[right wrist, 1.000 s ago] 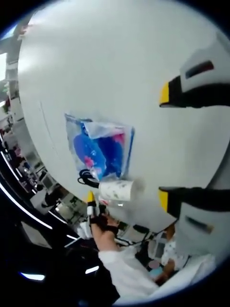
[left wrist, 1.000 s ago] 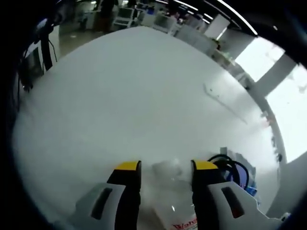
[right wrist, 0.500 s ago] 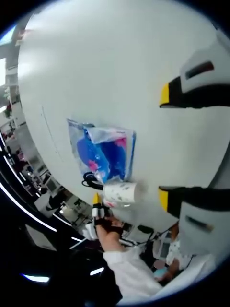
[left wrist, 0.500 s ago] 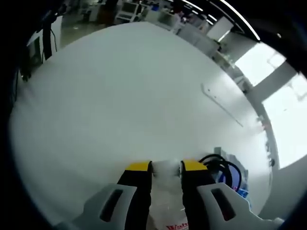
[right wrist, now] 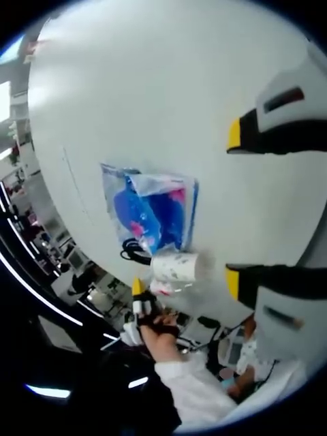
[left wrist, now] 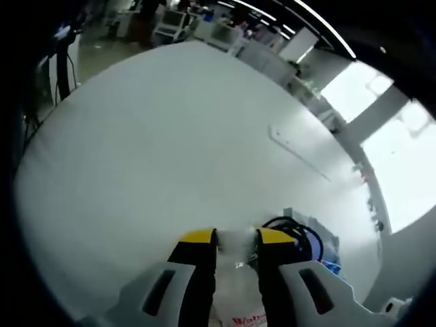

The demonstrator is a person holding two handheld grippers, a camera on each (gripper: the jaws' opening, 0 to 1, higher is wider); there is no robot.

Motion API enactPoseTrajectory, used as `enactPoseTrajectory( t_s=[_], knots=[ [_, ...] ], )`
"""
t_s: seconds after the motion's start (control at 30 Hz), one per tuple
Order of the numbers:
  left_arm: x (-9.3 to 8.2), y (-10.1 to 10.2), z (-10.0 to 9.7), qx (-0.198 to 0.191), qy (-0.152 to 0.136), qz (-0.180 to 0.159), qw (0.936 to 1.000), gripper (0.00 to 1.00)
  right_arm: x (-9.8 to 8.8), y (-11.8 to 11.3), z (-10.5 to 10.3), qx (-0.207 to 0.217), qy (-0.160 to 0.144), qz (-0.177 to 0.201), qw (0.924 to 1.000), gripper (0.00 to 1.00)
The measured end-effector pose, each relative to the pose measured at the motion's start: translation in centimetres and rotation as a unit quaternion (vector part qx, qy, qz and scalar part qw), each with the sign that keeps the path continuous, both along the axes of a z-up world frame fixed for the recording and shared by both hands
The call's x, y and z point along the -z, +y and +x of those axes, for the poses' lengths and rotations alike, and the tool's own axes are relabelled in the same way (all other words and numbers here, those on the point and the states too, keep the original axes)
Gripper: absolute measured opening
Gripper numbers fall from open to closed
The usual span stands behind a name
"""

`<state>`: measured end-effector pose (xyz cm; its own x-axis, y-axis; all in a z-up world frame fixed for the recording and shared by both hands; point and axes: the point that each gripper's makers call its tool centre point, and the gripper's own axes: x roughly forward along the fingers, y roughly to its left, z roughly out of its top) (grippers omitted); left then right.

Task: Arrange the tabletop items into an orderly group along one side of the table until the central work area is clear of visible clutter.

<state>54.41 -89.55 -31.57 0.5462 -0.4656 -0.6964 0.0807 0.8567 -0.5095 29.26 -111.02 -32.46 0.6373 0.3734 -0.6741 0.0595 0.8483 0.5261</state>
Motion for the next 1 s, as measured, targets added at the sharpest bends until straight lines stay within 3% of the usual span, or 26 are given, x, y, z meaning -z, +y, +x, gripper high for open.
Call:
enactPoseTrajectory(
  t_s=[0.2, 0.37, 0.57, 0.7, 1.0],
  knots=[
    [-1.3, -0.4, -1.3, 0.023, -0.018, 0.000, 0.9996, 0.17, -0.6, -0.1, -0.2, -0.002, -0.008, -0.001, 1.0000, 0.63],
    [-3.4, -1.1, -2.7, 0.054, -0.047, -0.003, 0.9975, 0.16, -1.2, -0.5, -0.6, 0.000, -0.017, -0.003, 0.9998, 0.63],
    [-6.8, -1.7, -5.1, 0.096, -0.110, 0.007, 0.9892, 0.15, -1.9, -1.3, -1.6, 0.010, -0.026, -0.003, 0.9996, 0.63],
    [-8.9, -2.1, -6.9, 0.127, -0.160, 0.022, 0.9788, 0.15, -2.0, -1.7, -2.5, 0.016, -0.028, -0.004, 0.9995, 0.63],
    [-10.6, -1.6, -9.4, 0.150, -0.210, 0.056, 0.9646, 0.14, -2.5, -1.7, -4.5, 0.024, -0.033, -0.005, 0.9992, 0.63]
  ],
)
